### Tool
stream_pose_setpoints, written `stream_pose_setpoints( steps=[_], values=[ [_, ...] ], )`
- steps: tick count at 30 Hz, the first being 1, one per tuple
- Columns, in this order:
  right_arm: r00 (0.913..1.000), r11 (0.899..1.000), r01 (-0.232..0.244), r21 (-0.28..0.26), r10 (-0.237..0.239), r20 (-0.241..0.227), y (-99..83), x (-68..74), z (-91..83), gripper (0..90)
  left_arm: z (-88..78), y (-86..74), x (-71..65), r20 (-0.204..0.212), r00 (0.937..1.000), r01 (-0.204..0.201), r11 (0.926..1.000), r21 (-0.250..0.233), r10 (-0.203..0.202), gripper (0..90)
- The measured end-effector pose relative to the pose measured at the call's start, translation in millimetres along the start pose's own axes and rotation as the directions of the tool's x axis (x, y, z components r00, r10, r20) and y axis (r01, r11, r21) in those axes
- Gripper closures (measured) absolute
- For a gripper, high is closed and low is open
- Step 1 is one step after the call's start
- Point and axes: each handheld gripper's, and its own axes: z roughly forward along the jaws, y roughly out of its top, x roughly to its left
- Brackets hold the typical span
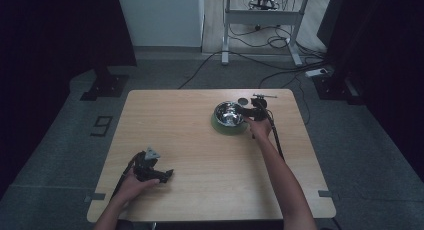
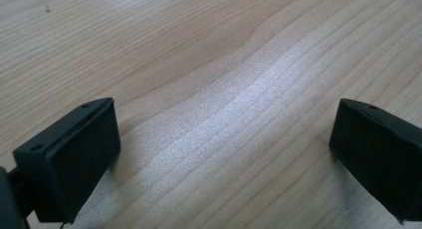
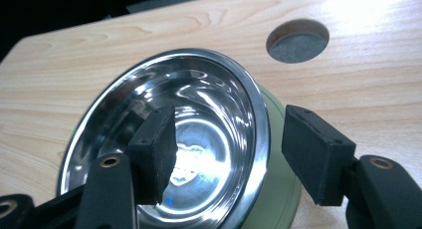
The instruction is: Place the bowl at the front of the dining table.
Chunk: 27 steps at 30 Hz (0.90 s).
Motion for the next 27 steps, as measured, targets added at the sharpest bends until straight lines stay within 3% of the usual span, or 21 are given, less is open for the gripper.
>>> stream_pose_setpoints(
  steps=[4,27],
  values=[
    [1.0000,1.000,0.001,0.004,-0.001,-0.007,-2.4,-0.9,-6.1,37.0,0.0,0.0,0.0,0.000,1.0000,0.000,1.0000,0.000,0.000,0.0],
    [0.9943,0.995,0.101,0.008,-0.101,-0.033,-29.0,-4.7,-64.9,36.7,2.7,3.1,-0.3,0.010,0.9999,-0.010,0.9999,0.001,0.010,0.0]
  ],
)
